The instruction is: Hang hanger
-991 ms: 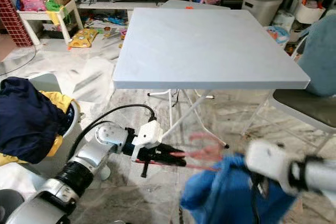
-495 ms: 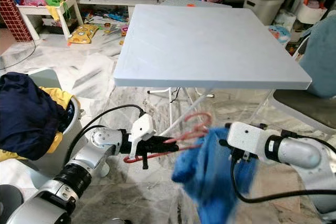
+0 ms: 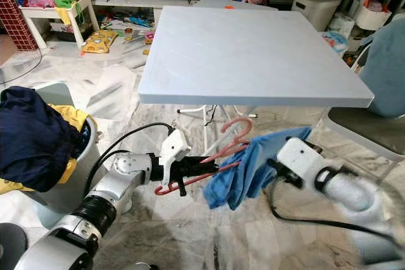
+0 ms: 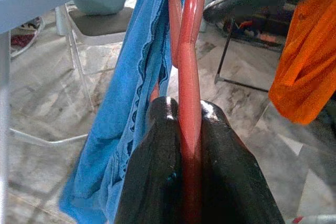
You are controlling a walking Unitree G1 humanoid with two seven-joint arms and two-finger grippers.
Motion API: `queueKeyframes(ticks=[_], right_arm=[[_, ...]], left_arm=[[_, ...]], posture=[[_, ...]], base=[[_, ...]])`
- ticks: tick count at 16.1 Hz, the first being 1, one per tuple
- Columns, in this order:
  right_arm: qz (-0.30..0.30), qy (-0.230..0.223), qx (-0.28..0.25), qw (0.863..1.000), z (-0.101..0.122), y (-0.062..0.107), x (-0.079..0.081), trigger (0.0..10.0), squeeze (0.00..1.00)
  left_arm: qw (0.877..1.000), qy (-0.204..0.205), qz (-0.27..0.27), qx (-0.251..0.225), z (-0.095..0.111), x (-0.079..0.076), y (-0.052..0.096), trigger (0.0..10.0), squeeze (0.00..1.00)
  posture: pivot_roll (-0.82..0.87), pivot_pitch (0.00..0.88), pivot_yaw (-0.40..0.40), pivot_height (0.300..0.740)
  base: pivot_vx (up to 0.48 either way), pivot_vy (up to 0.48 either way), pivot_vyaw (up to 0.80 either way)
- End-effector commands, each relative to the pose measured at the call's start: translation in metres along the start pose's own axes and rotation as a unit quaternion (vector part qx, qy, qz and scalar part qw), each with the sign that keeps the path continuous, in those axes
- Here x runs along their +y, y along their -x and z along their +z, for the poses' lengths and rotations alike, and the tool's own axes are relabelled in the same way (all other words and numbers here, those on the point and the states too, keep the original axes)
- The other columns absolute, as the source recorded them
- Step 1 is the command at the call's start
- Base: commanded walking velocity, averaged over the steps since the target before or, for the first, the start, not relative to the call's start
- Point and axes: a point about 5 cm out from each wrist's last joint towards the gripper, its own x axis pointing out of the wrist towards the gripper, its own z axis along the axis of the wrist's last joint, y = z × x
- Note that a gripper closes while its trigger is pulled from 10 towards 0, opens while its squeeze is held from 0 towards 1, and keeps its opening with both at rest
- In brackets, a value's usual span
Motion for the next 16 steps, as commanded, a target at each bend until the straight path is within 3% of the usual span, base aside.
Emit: queueKeyframes(ticks=[1,4,5,6,7,8,10,16], right_arm=[[-0.037,-0.063,-0.010,0.997,0.004,0.000,0.000,10.0,1.00],[-0.058,-0.194,-0.022,0.979,0.003,-0.008,0.018,10.0,1.00],[-0.058,-0.217,-0.022,0.974,0.002,-0.008,0.022,10.0,1.00],[-0.060,-0.229,-0.021,0.971,0.002,-0.009,0.025,10.0,0.75],[-0.062,-0.232,-0.019,0.971,0.002,-0.009,0.026,9.8,0.00],[-0.069,-0.238,-0.014,0.969,0.002,-0.009,0.027,0.0,0.00],[-0.098,-0.262,-0.013,0.960,0.001,-0.009,0.021,0.0,0.00],[-0.111,-0.264,-0.014,0.958,-0.002,-0.007,0.016,0.0,0.00]], left_arm=[[0.999,-0.023,-0.007,-0.035,0.025,0.003,-0.006,0.0,0.00],[0.999,-0.024,-0.010,-0.036,0.027,0.003,-0.007,0.0,0.00],[0.999,-0.024,-0.011,-0.036,0.028,0.004,-0.007,0.0,0.00],[0.999,-0.026,-0.018,-0.037,0.029,0.003,-0.007,0.0,0.00],[0.999,-0.026,-0.021,-0.039,0.031,0.002,-0.008,0.0,0.00],[0.999,-0.026,-0.024,-0.041,0.032,0.002,-0.009,0.0,0.00],[0.998,-0.025,-0.034,-0.044,0.034,-0.001,-0.010,0.0,0.00],[0.997,-0.025,-0.050,-0.045,0.036,-0.002,-0.007,0.0,0.00]], posture=[[-0.04,0.000,-0.031,0.740],[-0.04,0.000,-0.019,0.740],[-0.05,0.000,-0.017,0.740],[-0.05,0.000,-0.016,0.740],[-0.05,0.000,-0.016,0.740],[-0.05,0.000,-0.015,0.740],[-0.05,0.000,-0.015,0.740],[-0.05,0.000,-0.018,0.740]], base=[[0.000,0.000,0.00],[0.000,0.000,0.00],[0.000,0.000,0.00],[0.000,0.000,0.00],[0.000,0.000,0.00],[0.000,0.000,0.00],[0.000,0.000,0.00],[0.000,0.000,0.00]])
